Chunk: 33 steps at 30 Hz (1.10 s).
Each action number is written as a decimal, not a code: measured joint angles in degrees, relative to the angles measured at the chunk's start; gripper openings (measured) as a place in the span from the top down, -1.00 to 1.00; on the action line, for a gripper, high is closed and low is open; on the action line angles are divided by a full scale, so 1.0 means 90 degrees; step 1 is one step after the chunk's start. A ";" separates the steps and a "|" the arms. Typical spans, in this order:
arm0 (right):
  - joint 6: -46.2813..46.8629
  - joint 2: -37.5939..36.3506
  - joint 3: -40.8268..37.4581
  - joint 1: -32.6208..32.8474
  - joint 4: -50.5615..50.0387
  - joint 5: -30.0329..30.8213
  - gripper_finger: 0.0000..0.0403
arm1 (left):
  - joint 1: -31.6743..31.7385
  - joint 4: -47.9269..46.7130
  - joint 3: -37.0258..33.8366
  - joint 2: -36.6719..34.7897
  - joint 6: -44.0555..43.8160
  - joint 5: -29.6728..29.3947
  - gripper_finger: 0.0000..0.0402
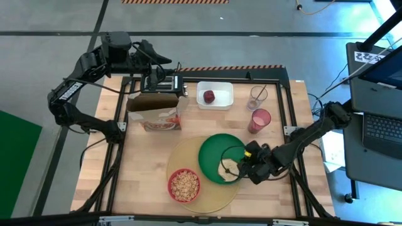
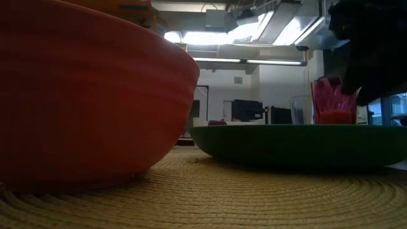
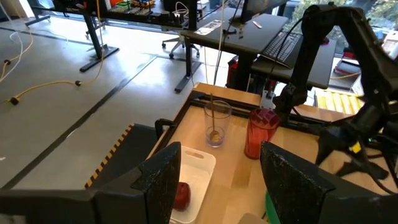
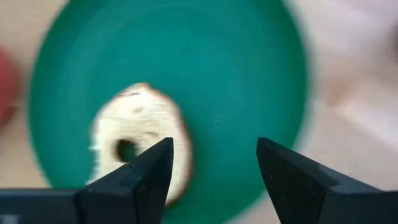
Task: Arrange a breakfast setting
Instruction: Put the apple on the green plate
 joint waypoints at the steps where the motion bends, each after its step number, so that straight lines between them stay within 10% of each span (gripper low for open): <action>1: 0.0112 0.0000 0.0144 0.0000 -0.0456 -0.0042 -0.13 | 0.0000 0.0000 0.0000 0.0000 0.0000 0.0000 -0.06; 8: 0.0183 -0.0014 0.0197 -0.0253 -0.1613 -0.0261 0.01 | 0.0000 -0.0002 0.0000 0.0000 -0.0005 0.0000 -0.06; 20: -0.0114 -0.0015 -0.0659 -0.0986 -0.0031 -0.0067 0.19 | 0.0002 -0.0136 0.0000 0.0000 -0.0010 0.0000 -0.06; 26: -0.0535 -0.0109 -0.0323 -0.1077 0.0693 0.1044 0.19 | 0.0002 -0.0136 0.0000 0.0000 -0.0004 0.0000 -0.06; 33: -0.4892 -0.0119 0.0440 -0.1591 0.2444 0.2188 0.19 | 0.0005 -0.0080 0.0000 0.0000 0.0000 -0.0005 -0.06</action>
